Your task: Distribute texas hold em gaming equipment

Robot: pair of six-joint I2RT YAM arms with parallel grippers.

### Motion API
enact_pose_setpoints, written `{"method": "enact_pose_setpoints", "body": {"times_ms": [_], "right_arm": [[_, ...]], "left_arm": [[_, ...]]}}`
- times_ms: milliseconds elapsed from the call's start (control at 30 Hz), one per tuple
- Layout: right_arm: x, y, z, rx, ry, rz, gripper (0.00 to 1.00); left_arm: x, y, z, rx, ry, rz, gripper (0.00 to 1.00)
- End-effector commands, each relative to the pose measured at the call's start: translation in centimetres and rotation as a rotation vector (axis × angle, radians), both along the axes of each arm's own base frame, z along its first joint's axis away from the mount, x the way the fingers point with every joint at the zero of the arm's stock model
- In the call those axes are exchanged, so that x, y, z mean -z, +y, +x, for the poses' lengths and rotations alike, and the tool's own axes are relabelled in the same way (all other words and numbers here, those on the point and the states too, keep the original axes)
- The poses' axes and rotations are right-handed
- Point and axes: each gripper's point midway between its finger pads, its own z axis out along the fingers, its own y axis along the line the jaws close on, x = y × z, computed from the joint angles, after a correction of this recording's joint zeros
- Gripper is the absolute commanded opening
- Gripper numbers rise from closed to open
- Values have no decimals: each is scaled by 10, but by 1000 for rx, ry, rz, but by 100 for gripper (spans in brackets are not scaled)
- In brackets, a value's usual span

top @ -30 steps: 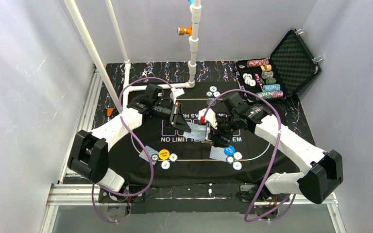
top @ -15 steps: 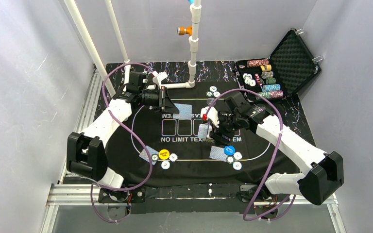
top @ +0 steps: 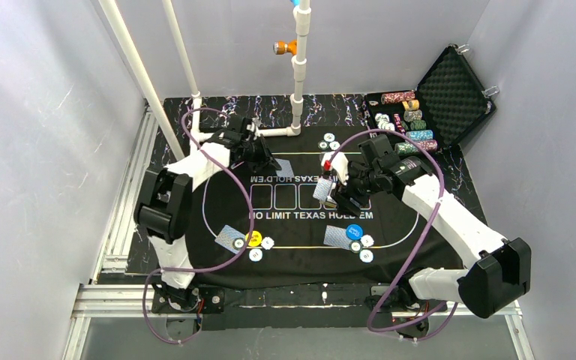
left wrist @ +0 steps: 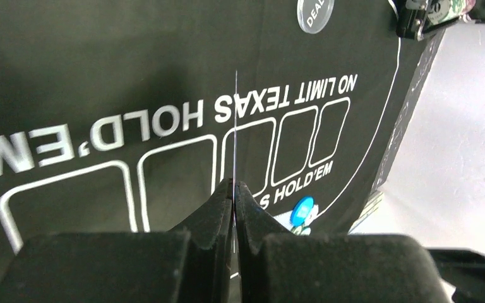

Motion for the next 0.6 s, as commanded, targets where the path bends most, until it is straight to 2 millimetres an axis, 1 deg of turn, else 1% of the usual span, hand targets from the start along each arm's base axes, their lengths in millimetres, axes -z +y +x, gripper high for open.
{"method": "enact_pose_setpoints", "body": {"times_ms": [0,100,200,333,400,500,567], "right_arm": [[-38,6,17,30,-99,87,1],[-37,4,18,36,-96,89,1],[-38,3,17,38,-93,95,1],[-41,1,17,42,-89,105,1],[-41,1,18,43,-89,104,1],[-41,1,19,44,-86,110,1],[-41,1,19,43,-85,109,1]], "left_arm": [[-5,-32,29,-69,-37,-23,0],[7,-45,39,-94,-13,-22,0],[16,-59,47,-108,11,-37,0],[30,-70,59,-138,26,-27,0],[36,-80,61,-138,50,-42,0],[44,-94,62,-141,67,-44,0],[43,-104,67,-141,62,-57,0]]}}
